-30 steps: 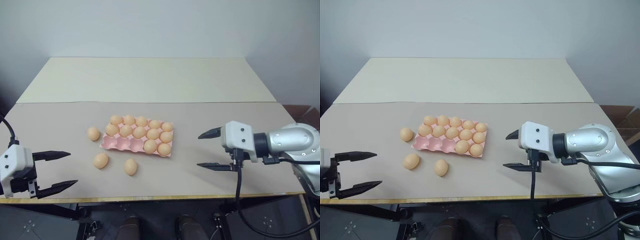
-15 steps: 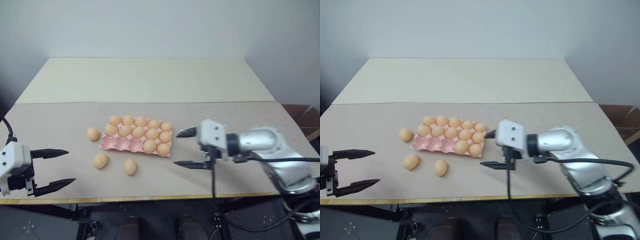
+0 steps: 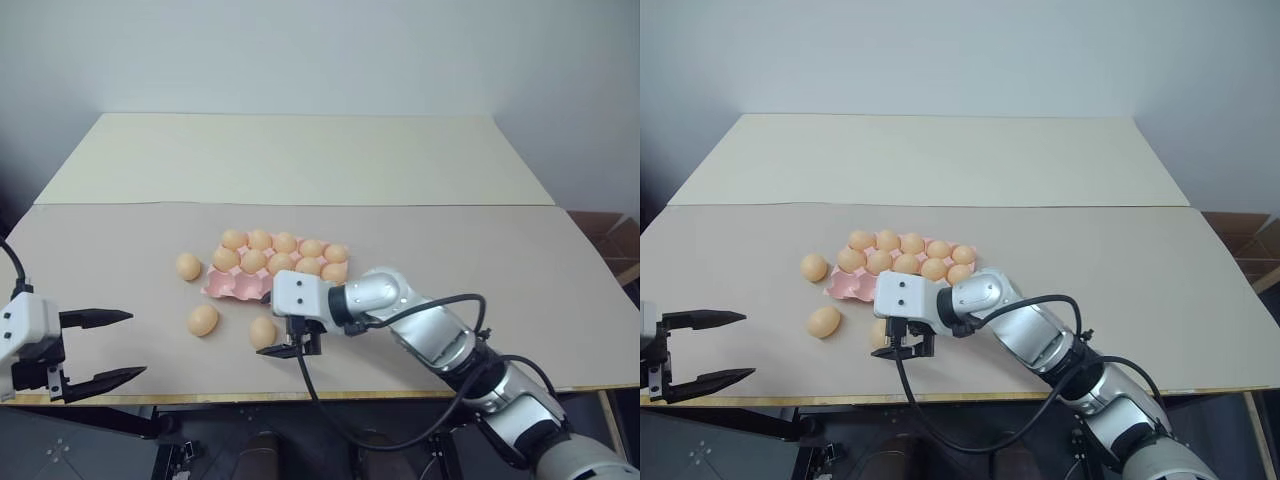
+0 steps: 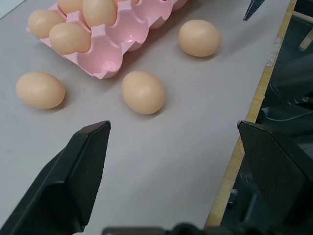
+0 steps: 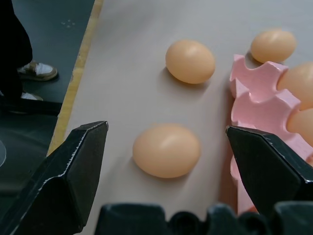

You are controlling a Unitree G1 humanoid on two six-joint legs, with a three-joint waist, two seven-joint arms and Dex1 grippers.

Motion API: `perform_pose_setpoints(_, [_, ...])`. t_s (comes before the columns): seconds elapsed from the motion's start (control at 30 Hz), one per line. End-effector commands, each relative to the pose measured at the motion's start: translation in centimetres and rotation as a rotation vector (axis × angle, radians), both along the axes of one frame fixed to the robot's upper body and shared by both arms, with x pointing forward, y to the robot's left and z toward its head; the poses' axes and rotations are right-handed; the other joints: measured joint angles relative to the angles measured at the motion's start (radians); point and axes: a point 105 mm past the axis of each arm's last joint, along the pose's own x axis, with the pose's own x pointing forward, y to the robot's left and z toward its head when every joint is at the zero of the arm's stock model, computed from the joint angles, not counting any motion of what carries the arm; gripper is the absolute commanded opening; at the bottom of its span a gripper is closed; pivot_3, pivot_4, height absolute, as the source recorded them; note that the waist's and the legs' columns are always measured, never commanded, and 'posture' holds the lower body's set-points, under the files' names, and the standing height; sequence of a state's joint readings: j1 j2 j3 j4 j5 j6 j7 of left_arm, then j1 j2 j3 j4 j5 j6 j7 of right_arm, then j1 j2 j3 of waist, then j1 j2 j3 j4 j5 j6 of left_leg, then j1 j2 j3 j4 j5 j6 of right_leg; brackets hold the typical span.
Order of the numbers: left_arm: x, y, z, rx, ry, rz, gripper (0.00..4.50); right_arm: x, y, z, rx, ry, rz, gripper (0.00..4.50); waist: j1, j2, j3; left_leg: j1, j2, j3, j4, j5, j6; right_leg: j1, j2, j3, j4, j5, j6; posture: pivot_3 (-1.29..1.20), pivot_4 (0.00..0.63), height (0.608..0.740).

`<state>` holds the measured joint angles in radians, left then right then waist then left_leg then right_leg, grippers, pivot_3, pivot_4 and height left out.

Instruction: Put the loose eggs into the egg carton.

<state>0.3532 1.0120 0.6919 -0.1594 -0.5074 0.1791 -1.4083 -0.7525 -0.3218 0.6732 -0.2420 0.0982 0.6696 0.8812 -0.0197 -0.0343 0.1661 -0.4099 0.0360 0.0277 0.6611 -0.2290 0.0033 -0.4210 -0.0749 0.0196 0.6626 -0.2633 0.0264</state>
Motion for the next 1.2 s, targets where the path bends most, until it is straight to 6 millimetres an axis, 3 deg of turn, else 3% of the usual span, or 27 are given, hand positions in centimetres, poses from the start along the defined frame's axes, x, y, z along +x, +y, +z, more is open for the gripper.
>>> perform_pose_setpoints(0.03, [-0.2, 0.2, 0.8, 0.019, -0.038, 0.006, 4.50, -0.1, 0.9, 0.0, -0.009, -0.048, 0.011, 4.46, 0.000, 0.000, 0.000, 0.000, 0.000, 0.000, 0.000, 0.000, 0.000, 0.000, 0.000, 0.000, 0.000, 0.000, 0.000, 0.00, 0.150, 0.740])
perform_pose_setpoints(0.27, [-0.2, 0.0, 0.7, 0.017, -0.042, 0.008, 4.50, 0.4, 1.2, -1.7, -0.051, -0.059, -0.028, 4.46, -0.001, 0.000, 0.000, 0.000, 0.000, 0.000, 0.000, 0.000, 0.000, 0.000, 0.000, 0.000, 0.000, 0.000, 0.000, 0.00, 0.150, 0.740])
perform_pose_setpoints(0.43, [-0.2, 0.2, 0.7, 0.027, -0.044, 0.015, 4.50, 0.6, 1.6, -1.7, -0.030, -0.047, -0.038, 4.46, -0.001, 0.000, 0.000, 0.000, 0.000, 0.000, 0.000, 0.000, 0.000, 0.000, 0.000, 0.000, 0.000, 0.000, 0.000, 0.00, 0.150, 0.740])
perform_pose_setpoints(0.6, [-0.2, 0.2, 0.5, 0.026, -0.042, 0.018, 4.50, 0.6, 1.7, -1.6, -0.025, -0.053, -0.039, 2.88, -0.002, 0.000, 0.000, 0.000, 0.000, 0.000, 0.000, 0.000, 0.000, 0.000, 0.000, 0.000, 0.000, 0.000, 0.000, 0.00, 0.150, 0.740])
perform_pose_setpoints(0.7, [-0.2, 0.2, 0.5, 0.029, -0.041, 0.019, 4.50, 0.4, 1.7, -1.3, -0.023, -0.075, -0.027, 2.54, -0.002, 0.000, 0.000, 0.000, 0.000, 0.000, 0.000, 0.000, 0.000, 0.000, 0.000, 0.000, 0.000, 0.000, 0.000, 0.00, 0.150, 0.740])
perform_pose_setpoints(0.77, [-0.2, 0.2, 0.5, 0.029, -0.042, 0.019, 4.50, 0.1, 1.7, -0.5, -0.005, -0.080, -0.015, 2.54, -0.002, 0.000, 0.000, 0.000, 0.000, 0.000, 0.000, 0.000, 0.000, 0.000, 0.000, 0.000, 0.000, 0.000, 0.000, 0.00, 0.150, 0.740])
perform_pose_setpoints(0.93, [0.0, 0.2, 0.5, 0.026, -0.046, 0.018, 4.50, -0.5, 1.7, 3.6, 0.114, -0.095, -0.002, 2.54, -0.001, 0.000, 0.000, 0.000, 0.000, 0.000, 0.000, 0.000, 0.000, 0.000, 0.000, 0.000, 0.000, 0.000, 0.000, 0.00, 0.150, 0.740])
perform_pose_setpoints(1.07, [0.3, 0.0, 0.4, 0.019, -0.052, 0.013, 4.50, 1.5, 1.5, 5.8, 0.162, -0.219, -0.075, 2.54, -0.002, 0.000, 0.000, 0.001, 0.000, 0.000, 0.000, 0.000, 0.000, 0.000, 0.000, 0.000, 0.001, 0.000, 0.000, 0.00, 0.150, 0.740])
perform_pose_setpoints(1.2, [0.5, -0.2, 0.5, 0.016, -0.058, 0.008, 4.50, 3.4, 1.1, 5.6, 0.141, -0.360, -0.115, 2.54, -0.004, 0.000, 0.000, 0.001, 0.000, 0.000, 0.000, 0.000, 0.000, 0.000, 0.000, 0.000, 0.000, 0.000, 0.000, 0.00, 0.150, 0.740])
